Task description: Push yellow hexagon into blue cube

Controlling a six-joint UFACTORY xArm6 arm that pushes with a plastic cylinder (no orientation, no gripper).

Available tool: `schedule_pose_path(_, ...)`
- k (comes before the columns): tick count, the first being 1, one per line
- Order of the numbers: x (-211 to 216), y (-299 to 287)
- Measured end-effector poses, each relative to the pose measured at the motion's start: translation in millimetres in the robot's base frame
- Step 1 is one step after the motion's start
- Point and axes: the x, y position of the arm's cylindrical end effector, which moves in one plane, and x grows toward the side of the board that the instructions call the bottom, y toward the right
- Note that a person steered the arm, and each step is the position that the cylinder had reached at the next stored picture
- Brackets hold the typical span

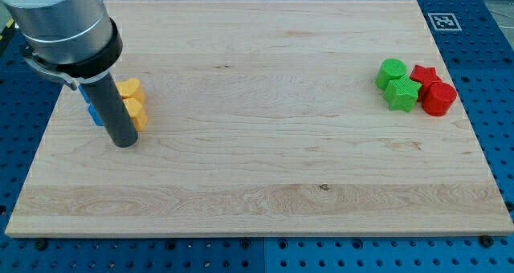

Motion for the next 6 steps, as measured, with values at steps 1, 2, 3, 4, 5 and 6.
schedule_pose_path(1, 0.0, 5.1)
schedule_pose_path(2, 0.0, 20.7)
schedule_pose_path(3, 0.0, 20.9)
schedule_pose_path(4, 0.0, 27.8)
schedule_pose_path(5, 0.0, 50.4)
schedule_pose_path(6, -4.5, 57.9)
